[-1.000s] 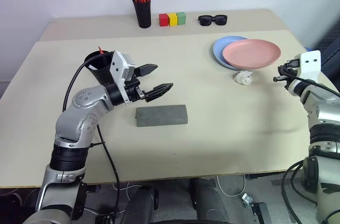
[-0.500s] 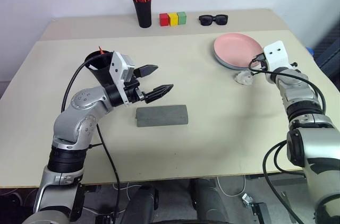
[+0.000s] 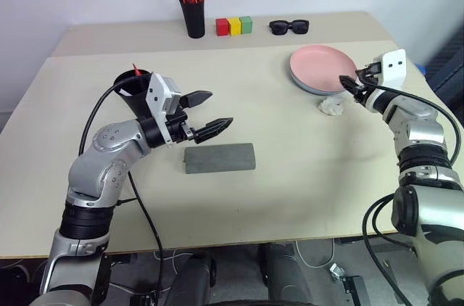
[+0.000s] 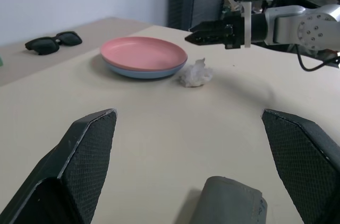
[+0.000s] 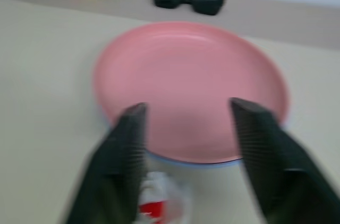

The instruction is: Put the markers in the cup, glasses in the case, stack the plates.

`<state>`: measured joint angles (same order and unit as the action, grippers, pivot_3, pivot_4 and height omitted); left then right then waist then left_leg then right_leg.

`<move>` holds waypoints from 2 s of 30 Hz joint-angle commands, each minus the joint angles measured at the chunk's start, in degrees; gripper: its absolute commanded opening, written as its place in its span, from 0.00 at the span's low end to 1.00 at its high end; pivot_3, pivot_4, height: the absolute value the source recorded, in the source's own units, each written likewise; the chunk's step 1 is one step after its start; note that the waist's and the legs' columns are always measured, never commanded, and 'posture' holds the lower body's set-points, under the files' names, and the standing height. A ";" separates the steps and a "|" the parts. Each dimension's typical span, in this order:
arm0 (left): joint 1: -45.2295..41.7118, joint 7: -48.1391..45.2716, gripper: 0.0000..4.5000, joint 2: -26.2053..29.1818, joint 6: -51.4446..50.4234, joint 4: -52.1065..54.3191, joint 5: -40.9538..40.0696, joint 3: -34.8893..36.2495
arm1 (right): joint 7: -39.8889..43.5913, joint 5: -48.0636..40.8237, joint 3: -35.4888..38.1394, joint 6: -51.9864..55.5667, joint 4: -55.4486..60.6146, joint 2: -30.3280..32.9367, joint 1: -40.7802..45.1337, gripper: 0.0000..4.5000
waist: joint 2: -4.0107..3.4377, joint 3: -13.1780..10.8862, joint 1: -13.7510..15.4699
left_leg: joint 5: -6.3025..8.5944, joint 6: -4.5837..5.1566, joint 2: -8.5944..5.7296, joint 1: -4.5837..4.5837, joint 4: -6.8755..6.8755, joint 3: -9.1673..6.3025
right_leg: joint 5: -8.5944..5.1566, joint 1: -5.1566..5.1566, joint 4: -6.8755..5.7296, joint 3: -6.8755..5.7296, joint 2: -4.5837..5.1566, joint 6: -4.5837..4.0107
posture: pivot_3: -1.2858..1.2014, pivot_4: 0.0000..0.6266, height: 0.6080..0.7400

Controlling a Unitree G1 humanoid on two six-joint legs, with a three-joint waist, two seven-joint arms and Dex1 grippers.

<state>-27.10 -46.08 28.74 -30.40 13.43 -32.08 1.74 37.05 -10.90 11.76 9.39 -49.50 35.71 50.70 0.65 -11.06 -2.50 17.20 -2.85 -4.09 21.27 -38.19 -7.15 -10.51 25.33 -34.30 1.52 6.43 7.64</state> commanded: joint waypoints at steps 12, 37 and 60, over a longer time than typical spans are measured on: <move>-0.07 -0.83 1.00 0.81 0.34 0.70 -2.71 3.34 | -6.46 2.96 -1.23 -1.36 -5.68 -1.61 -1.90 0.79 | -0.01 0.01 -0.02 | -0.01 -0.01 0.00 0.00 -0.02 0.01 | 0.00 0.01 -0.02 0.01 0.00 0.00 | 0.52 0.24 1.00; -1.13 1.16 1.00 -0.25 0.85 0.51 -2.11 2.96 | -8.74 7.57 -4.06 -12.77 -18.46 -4.39 13.96 0.37 | -0.01 0.01 -0.12 | -0.03 -0.05 0.01 -0.03 0.00 0.02 | 0.01 0.02 -0.04 0.01 0.00 -0.01 | 0.52 0.24 1.00; 15.50 -8.32 1.00 10.90 0.27 12.27 -10.19 12.18 | 32.20 -37.02 4.04 26.06 55.81 7.22 -23.37 0.98 | -0.17 -0.03 0.45 | 0.24 0.42 -0.02 0.07 -0.01 -0.15 | 0.01 0.04 0.02 -0.04 0.07 0.02 | 0.52 0.24 1.00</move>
<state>-12.86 -52.07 38.59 -31.93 23.32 -41.97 12.17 66.69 -42.17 14.27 30.55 -2.47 41.12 28.49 0.48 -11.09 -2.05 17.44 -2.42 -4.11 21.33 -38.19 -7.28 -10.50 25.37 -34.28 1.47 6.49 7.65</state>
